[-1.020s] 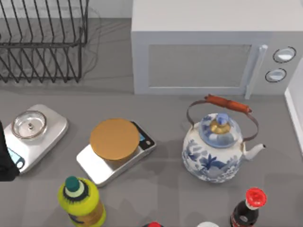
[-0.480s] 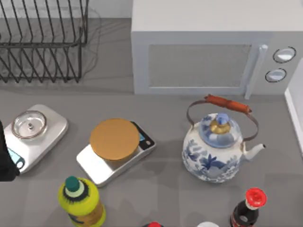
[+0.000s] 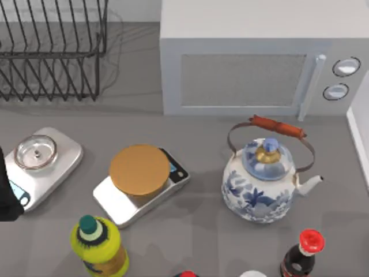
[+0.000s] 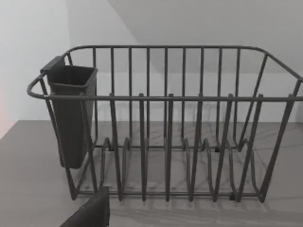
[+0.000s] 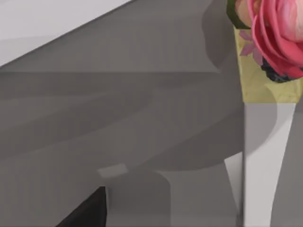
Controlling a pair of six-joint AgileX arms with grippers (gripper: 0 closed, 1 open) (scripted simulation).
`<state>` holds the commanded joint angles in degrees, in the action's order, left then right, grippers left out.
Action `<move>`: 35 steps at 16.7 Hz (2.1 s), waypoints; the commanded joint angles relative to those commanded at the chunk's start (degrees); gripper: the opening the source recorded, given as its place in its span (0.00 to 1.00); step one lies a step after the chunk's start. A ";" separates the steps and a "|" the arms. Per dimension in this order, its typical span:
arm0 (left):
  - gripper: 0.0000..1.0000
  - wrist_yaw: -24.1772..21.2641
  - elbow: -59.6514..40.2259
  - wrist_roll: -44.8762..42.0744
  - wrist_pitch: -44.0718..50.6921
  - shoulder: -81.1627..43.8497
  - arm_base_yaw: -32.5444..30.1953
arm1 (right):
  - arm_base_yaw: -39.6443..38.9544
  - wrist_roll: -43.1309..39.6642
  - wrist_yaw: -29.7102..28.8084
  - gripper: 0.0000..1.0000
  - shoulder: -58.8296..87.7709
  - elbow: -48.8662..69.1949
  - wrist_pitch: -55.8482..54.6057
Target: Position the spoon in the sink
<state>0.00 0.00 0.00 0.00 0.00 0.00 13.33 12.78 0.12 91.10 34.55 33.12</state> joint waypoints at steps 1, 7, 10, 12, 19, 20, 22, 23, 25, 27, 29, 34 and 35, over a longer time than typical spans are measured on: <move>1.00 0.00 0.00 0.00 0.00 0.00 0.00 | 0.00 0.00 0.00 0.00 0.00 0.00 0.00; 1.00 0.00 0.00 0.00 0.00 0.00 0.00 | 0.07 0.07 -0.62 0.00 -5.52 5.41 8.93; 1.00 0.00 0.00 0.00 0.00 0.00 0.00 | 0.08 -0.12 -0.63 0.00 -8.47 10.46 17.66; 1.00 0.00 0.00 0.00 0.00 0.00 0.00 | 0.14 -0.21 -0.62 0.00 -10.65 14.01 24.07; 1.00 0.00 0.00 0.00 0.00 0.00 0.00 | 0.17 -0.39 -0.61 0.00 -14.25 18.64 31.11; 1.00 0.00 0.00 0.00 0.00 0.00 0.00 | 0.11 -0.29 -0.57 0.00 -14.01 18.47 30.95; 1.00 0.00 0.00 0.00 0.00 0.00 0.00 | 0.14 -0.20 -0.58 0.00 -13.50 19.06 31.19; 1.00 0.00 0.00 0.00 0.00 0.00 0.00 | 0.17 -0.04 -0.59 0.00 -12.45 20.26 31.66; 1.00 0.00 0.00 0.00 0.00 0.00 0.00 | 0.17 0.39 -0.62 0.00 -8.76 24.47 33.29; 1.00 0.00 0.00 0.00 0.00 0.00 0.00 | 0.01 0.86 -0.66 0.00 -3.16 31.10 35.72; 1.00 0.00 0.00 0.00 0.00 0.00 0.00 | -0.29 1.35 -0.70 0.00 3.90 40.12 38.85; 1.00 0.00 0.00 0.00 0.00 0.00 0.00 | -1.36 2.69 -0.79 0.00 25.25 70.74 48.48; 1.00 0.00 0.00 0.00 0.00 0.00 0.00 | -1.61 2.96 -0.81 0.00 29.72 77.41 50.43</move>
<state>0.00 0.00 0.00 0.00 0.00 0.00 11.72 15.74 -0.69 120.82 111.96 83.55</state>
